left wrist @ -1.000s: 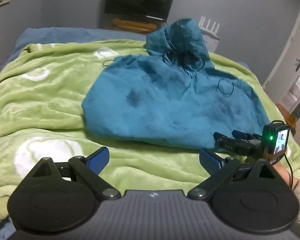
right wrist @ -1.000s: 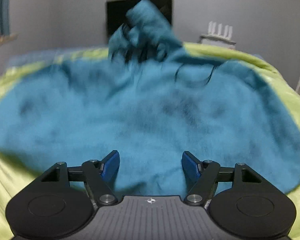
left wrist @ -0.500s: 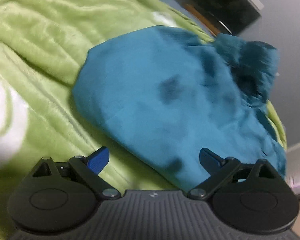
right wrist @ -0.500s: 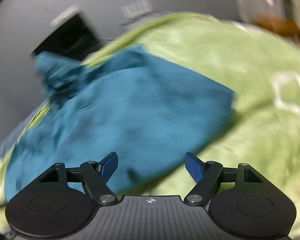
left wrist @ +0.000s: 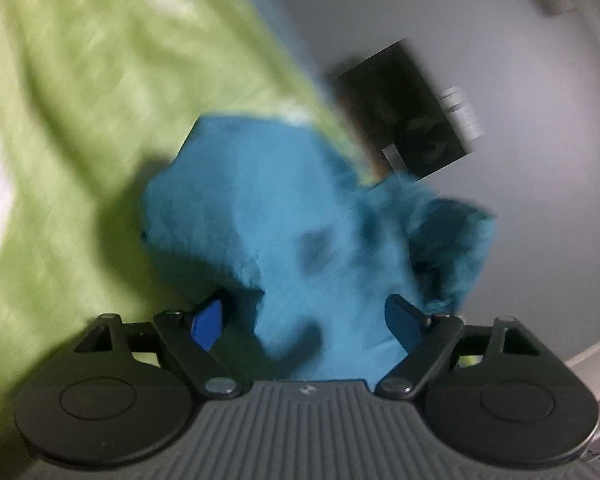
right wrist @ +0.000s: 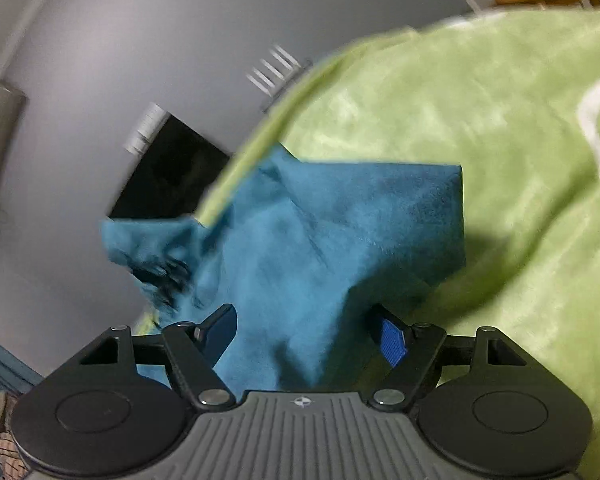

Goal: Fold large clothes

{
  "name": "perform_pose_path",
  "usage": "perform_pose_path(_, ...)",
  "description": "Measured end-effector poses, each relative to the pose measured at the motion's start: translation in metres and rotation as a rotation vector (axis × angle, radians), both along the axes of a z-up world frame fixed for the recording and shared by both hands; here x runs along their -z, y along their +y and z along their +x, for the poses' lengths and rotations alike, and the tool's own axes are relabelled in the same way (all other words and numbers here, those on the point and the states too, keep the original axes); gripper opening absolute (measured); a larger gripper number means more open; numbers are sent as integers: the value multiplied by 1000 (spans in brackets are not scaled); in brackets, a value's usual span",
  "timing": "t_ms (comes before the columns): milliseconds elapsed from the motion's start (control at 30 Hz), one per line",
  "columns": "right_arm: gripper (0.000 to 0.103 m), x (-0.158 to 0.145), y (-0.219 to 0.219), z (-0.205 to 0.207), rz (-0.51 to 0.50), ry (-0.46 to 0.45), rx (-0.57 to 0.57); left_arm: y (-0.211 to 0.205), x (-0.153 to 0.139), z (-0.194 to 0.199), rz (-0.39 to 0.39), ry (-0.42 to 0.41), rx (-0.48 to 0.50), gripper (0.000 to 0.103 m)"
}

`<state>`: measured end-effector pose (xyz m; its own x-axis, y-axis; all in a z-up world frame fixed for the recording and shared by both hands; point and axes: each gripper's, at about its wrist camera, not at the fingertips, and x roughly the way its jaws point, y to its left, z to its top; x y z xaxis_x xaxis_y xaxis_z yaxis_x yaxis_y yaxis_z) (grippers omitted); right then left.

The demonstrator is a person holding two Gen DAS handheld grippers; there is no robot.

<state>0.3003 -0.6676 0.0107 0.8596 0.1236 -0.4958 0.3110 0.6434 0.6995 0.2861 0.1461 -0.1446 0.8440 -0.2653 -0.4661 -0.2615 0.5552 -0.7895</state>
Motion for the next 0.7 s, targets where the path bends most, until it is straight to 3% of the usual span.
perform_pose_path(67,68,6,-2,4,16,15,17,3,11,7,13,68,-10,69)
perform_pose_path(167,68,-7,4,6,-42,-93,19,4,5,16,-10,57,-36,60)
perform_pose_path(200,66,-11,9,9,-101,-124,0,3,-2,20,23,65,-33,50)
perform_pose_path(233,51,-12,12,14,-149,-119,-11,0,-8,24,73,79,-32,24)
perform_pose_path(267,40,-12,13,17,-184,-116,-14,-4,-15,26,123,83,-22,16)
perform_pose_path(300,18,-12,14,17,-192,-130,-15,-8,-21,26,159,73,-9,10)
perform_pose_path(333,11,-15,16,13,-202,-149,-17,-11,-26,24,183,62,-3,6)
perform_pose_path(400,7,-24,20,1,-229,-187,-24,-12,-33,22,200,64,5,3)
perform_pose_path(700,4,-85,19,-71,-218,-294,-61,0,-78,-26,262,47,39,0)
